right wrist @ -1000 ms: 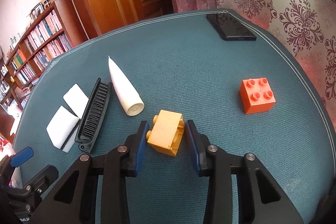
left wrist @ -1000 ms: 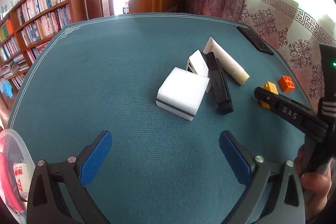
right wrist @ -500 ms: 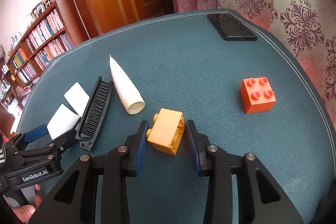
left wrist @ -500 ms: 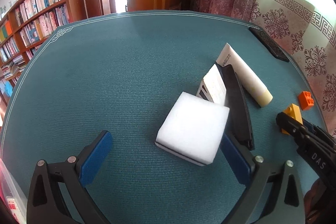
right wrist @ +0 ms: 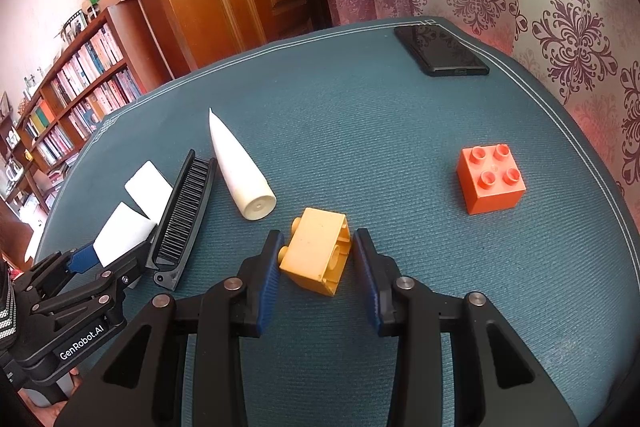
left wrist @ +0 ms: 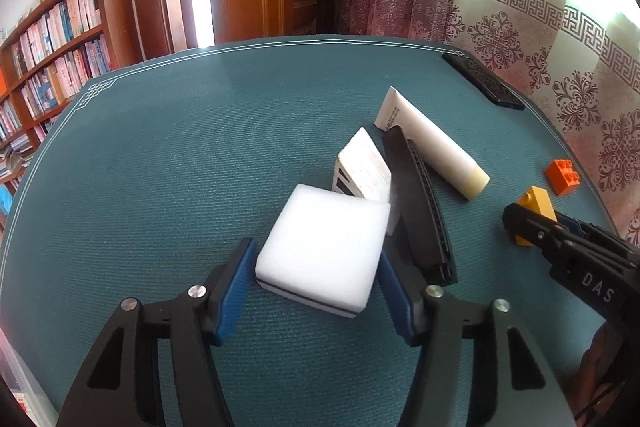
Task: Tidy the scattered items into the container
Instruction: 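Grasp the white sponge block with the left gripper while the right gripper holds the yellow brick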
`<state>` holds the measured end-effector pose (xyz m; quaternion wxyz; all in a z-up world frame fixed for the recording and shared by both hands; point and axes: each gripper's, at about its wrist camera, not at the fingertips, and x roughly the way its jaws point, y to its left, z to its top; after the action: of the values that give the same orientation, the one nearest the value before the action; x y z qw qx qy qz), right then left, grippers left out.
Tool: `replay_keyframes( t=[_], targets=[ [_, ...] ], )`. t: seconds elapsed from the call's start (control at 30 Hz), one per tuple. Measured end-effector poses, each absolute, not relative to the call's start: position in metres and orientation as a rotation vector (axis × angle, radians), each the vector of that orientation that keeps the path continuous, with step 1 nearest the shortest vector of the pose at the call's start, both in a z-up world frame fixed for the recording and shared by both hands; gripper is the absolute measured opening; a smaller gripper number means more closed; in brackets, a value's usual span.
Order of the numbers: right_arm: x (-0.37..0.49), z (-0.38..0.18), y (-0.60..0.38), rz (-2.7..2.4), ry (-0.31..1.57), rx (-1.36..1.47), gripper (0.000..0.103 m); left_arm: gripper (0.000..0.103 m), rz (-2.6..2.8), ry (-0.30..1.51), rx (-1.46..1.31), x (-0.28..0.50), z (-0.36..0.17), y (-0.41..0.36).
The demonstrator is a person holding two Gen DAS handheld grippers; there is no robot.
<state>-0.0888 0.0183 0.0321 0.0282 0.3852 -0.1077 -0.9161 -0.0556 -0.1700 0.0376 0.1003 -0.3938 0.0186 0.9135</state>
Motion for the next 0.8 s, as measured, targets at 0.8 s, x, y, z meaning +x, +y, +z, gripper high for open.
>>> replay_keyframes(
  t=[0.8],
  targets=[
    [-0.085, 0.033, 0.024, -2.868, -0.393, 1.15, 0.031, 0.057, 2.674, -0.149, -1.114, -0.041, 0.042, -0.191]
  ],
)
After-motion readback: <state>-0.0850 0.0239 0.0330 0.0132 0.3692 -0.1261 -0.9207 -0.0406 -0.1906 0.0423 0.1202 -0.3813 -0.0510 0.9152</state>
